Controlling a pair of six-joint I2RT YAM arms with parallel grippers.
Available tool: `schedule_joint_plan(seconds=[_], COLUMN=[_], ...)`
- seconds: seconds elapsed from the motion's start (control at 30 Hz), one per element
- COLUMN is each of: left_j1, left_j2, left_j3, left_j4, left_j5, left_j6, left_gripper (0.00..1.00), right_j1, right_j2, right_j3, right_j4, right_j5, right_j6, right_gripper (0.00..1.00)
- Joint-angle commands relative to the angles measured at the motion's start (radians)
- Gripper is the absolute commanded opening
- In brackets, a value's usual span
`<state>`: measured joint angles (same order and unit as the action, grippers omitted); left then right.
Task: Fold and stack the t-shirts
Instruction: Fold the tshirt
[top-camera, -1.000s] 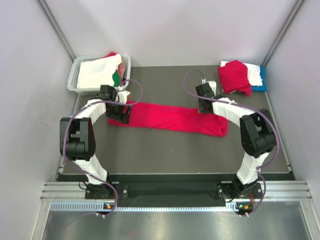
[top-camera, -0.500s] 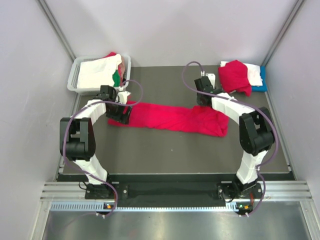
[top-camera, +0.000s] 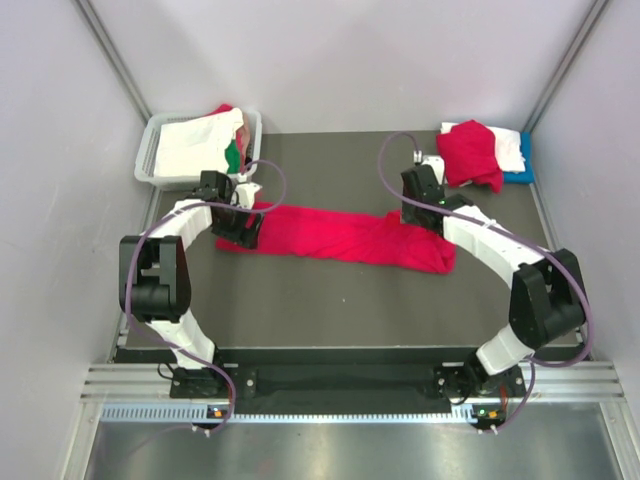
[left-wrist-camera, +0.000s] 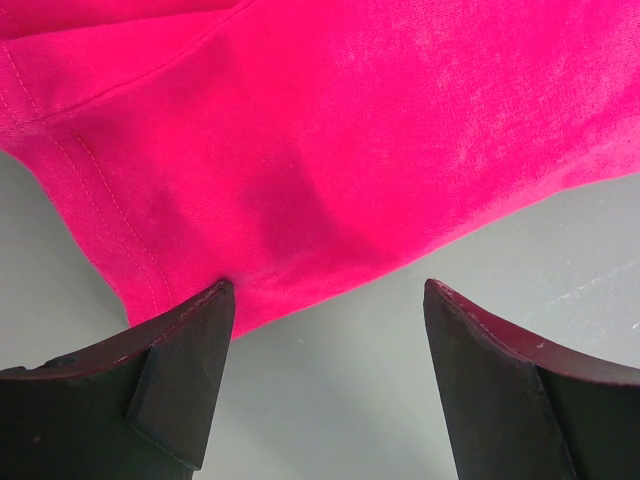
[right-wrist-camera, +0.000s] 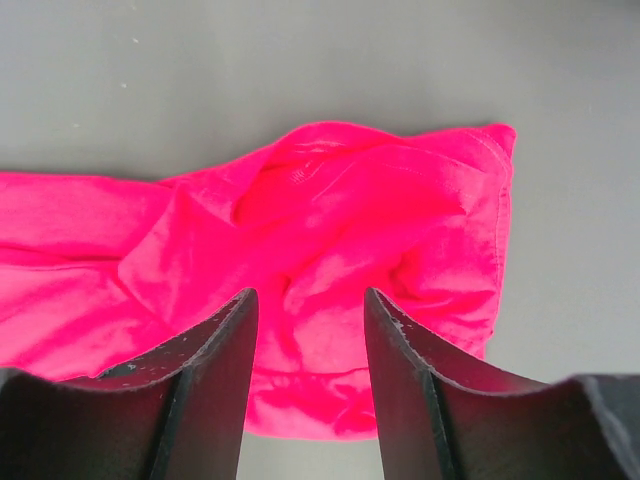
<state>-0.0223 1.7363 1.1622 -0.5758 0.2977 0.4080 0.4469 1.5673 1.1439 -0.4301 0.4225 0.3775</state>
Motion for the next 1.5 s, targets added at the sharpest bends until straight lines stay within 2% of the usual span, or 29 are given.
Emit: schedule_joint_plan(seconds=[0.0,0.23,0.47,0.67,0.83,0.97,1.1,1.27,1.47], left_j1=[0.004,0.010,0.015,0.015,0.047,0.050,0.051,0.050,0.051], left_j2=[-0.041,-0.023,0.029,0.006,-0.017,-0.034,-0.027,-0.035,0.006], left_j3=[-0.002,0.059,0.149,0.123,0.076,0.076,0.097,0.099,0.151], left_j4=[0.008,0.002,-0.016,-0.015,-0.007,-0.012,-0.027,-0.012,0.037], left_j5=[0.001,0.001,0.014,0.008,0.011,0.018,0.024,0.029,0.024], left_j6=[0.017,0.011,0.000,0.017,0.026,0.032,0.029,0.015,0.000], left_gripper=[0.80,0.80,0.80,0.80,0.80,0.80,0.80,0.80,0.81], right_j1=[0.015,0.015,0.015,0.015,0.015,0.015,0.015,0.026,0.062], right_j2=[-0.029,0.143,0.310,0.425,0.467,0.422,0.243,0.070,-0.044], right_j3=[-0.006,0.056,0.253,0.417,0.429,0.375,0.326,0.202,-0.019], right_j4=[-0.001,0.044,0.040,0.034,0.031,0.031,0.022,-0.031,-0.039], right_j5=[-0.024,-0.037,-0.034,-0.027,-0.025,0.008,0.039,-0.023,-0.089], right_j6=[0.015,0.001,-0.028,-0.051,-0.048,-0.052,-0.055,0.000,0.084], right_gripper=[0.47,0.44,0.42,0.42,0.42,0.40,0.41,0.42,0.42])
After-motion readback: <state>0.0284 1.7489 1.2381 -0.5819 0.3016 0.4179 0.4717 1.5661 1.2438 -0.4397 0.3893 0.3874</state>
